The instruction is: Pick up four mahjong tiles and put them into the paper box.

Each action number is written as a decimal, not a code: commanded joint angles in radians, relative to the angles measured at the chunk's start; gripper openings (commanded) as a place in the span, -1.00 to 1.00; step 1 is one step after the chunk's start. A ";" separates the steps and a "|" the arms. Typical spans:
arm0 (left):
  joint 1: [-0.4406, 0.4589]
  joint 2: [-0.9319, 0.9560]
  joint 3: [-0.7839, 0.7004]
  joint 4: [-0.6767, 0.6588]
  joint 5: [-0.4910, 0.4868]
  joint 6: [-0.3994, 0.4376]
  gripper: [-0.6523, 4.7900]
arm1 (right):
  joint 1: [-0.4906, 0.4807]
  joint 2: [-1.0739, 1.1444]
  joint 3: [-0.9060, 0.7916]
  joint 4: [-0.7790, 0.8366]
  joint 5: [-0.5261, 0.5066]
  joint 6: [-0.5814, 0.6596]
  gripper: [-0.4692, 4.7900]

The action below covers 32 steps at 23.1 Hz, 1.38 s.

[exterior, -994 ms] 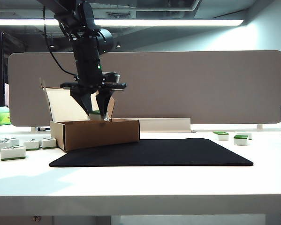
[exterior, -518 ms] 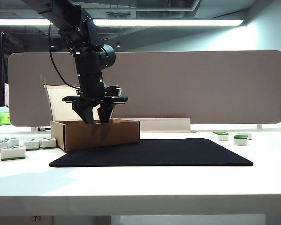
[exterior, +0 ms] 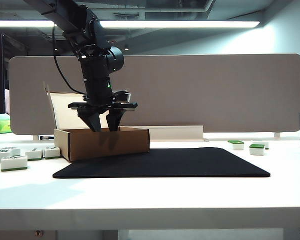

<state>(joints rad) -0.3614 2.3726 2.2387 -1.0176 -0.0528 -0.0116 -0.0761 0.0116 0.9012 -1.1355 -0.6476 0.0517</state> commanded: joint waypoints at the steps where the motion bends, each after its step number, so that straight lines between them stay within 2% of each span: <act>1: 0.000 -0.014 0.009 -0.020 0.004 0.042 -0.05 | 0.000 -0.012 0.003 0.010 0.001 -0.003 -0.83; 3: 0.000 -0.028 0.009 -0.020 0.000 0.043 -0.05 | 0.000 -0.012 0.003 0.010 0.001 -0.003 -0.83; 8: 0.001 -0.074 0.009 -0.014 -0.094 0.067 -0.05 | 0.000 -0.012 0.003 0.010 0.001 -0.003 -0.83; 13: 0.000 -0.172 0.009 -0.053 -0.060 0.064 -0.05 | 0.000 -0.012 0.003 0.010 0.001 -0.003 -0.83; 21: 0.001 -0.336 -0.002 -0.182 -0.059 0.064 -0.11 | 0.000 -0.012 0.003 0.010 0.001 -0.003 -0.83; 27: 0.016 -0.526 -0.123 -0.198 -0.071 0.075 -0.11 | 0.000 -0.012 0.003 0.010 0.001 -0.003 -0.82; 30: 0.043 -0.665 -0.267 -0.211 -0.151 0.144 -0.10 | 0.000 -0.012 0.003 0.010 -0.003 -0.003 -0.82; 32: 0.076 -0.756 -0.352 -0.203 -0.175 0.144 -0.10 | 0.000 -0.012 0.003 0.010 -0.002 -0.003 -0.82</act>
<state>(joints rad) -0.3019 1.6672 1.9163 -1.2407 -0.2047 0.1242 -0.0761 0.0116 0.9012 -1.1355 -0.6479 0.0517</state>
